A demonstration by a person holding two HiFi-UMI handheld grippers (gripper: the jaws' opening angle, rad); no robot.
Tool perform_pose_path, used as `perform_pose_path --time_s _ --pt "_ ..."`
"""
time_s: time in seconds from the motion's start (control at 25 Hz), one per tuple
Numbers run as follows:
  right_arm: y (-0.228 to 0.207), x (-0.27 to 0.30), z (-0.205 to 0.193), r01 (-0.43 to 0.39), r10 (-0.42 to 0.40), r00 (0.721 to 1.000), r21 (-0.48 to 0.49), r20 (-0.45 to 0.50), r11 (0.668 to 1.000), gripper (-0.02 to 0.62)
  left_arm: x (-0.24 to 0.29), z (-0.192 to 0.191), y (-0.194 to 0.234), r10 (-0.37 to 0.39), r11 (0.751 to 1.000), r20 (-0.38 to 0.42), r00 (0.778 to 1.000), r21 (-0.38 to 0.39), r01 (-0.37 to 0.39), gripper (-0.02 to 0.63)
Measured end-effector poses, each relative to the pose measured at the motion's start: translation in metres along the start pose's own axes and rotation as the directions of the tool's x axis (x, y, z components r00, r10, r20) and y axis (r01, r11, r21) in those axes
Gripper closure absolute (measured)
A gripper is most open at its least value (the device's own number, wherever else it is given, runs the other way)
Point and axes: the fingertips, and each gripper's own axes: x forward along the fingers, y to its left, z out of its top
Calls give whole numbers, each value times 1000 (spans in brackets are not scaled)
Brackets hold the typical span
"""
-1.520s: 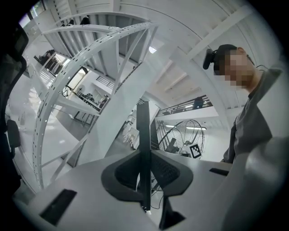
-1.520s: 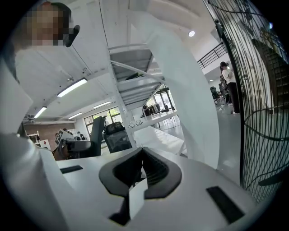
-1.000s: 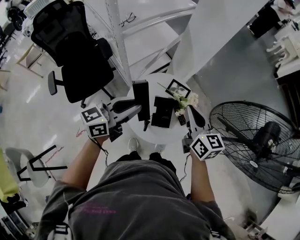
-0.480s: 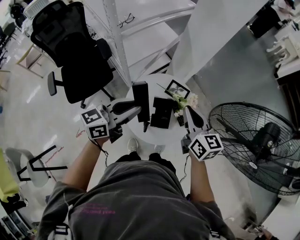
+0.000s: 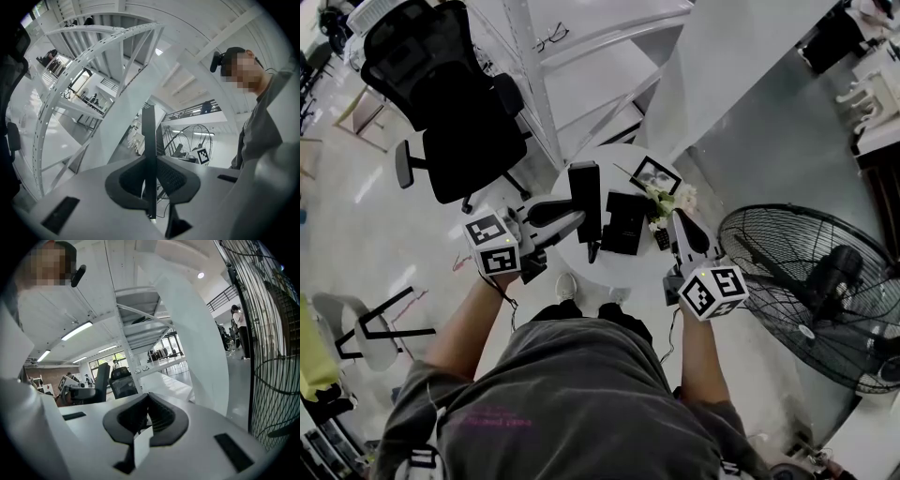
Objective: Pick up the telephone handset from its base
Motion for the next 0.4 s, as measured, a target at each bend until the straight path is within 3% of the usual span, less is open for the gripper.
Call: perform_pose_path --time_s 0.4 --pt "-5 3 -2 -5 5 1000 2 -5 1000 577 7 -4 4 -3 1000 -8 1000 -7 3 528"
